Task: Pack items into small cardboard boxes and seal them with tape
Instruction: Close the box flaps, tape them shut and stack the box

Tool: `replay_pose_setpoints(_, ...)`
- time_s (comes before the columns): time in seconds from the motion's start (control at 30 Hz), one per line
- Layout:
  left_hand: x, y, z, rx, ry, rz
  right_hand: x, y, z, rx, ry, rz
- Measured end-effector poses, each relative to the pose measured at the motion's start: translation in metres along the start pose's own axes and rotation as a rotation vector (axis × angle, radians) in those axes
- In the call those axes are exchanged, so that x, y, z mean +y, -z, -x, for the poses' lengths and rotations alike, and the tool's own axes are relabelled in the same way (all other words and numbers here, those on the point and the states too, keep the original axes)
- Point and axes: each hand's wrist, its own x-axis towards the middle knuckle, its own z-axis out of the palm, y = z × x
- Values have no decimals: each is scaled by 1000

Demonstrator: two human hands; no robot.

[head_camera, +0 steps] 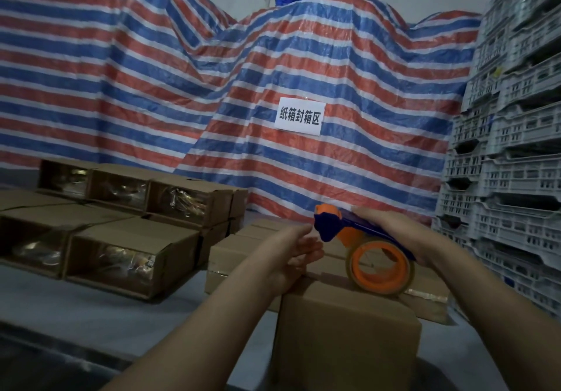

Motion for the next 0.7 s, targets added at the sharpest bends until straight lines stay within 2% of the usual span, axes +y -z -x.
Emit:
replay_pose_setpoints(0.17, 1, -5, -5, 96, -29, 140, -3, -2, -1, -5, -14, -6)
replay_pose_setpoints(0.4, -6, -7, -8, 176, 13, -13, -13, 1, 0, -14, -54, 75)
replay_pose_setpoints(0.57, -13, -11, -22, 268, -22, -140, -25, 11, 0, -97, -143, 216)
replay_pose_setpoints(0.7, -17, -2, -31, 343, -24, -67, -24, 30, 9, -148, -255, 163)
